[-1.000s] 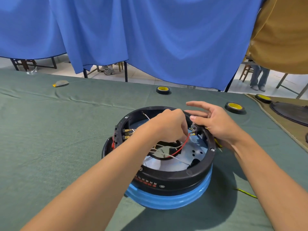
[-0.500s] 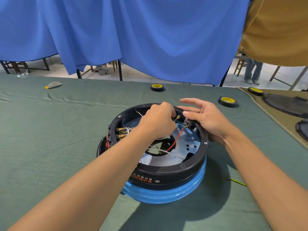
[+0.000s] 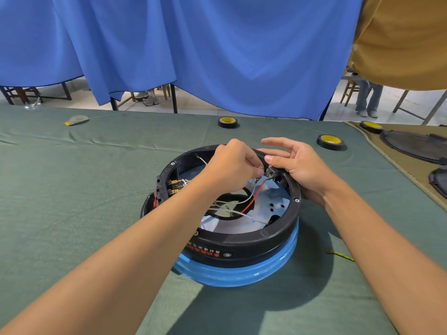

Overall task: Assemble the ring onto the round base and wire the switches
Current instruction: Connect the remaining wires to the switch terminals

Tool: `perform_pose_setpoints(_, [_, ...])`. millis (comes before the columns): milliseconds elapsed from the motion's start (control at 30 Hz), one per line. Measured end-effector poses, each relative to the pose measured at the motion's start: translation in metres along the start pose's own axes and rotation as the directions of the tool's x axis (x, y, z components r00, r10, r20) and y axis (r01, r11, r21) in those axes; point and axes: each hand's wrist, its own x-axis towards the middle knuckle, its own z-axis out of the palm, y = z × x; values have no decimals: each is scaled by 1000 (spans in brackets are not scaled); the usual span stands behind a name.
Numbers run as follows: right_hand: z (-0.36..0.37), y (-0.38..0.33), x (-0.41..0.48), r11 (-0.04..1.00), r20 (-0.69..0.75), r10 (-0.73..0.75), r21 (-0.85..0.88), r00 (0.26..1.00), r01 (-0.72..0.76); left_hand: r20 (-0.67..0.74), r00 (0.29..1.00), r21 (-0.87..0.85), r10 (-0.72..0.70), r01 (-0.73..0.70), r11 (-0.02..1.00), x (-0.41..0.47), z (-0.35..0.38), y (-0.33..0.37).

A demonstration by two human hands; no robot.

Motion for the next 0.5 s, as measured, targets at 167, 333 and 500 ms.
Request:
perform_pose_setpoints(167, [1, -1, -1, 1000, -21, 15, 10, 1000, -15, -29, 999, 24, -36, 37, 999, -2, 0, -1])
perform_pose_setpoints(333, [1, 0, 0, 999, -30, 22, 37, 999, -21, -64, 998, 85, -27, 33, 996, -4, 2, 3])
perform_pose_setpoints(500, [1, 2, 1, 999, -20, 13, 44, 1000, -12, -46, 999, 119, 0, 6, 993, -4, 6, 8])
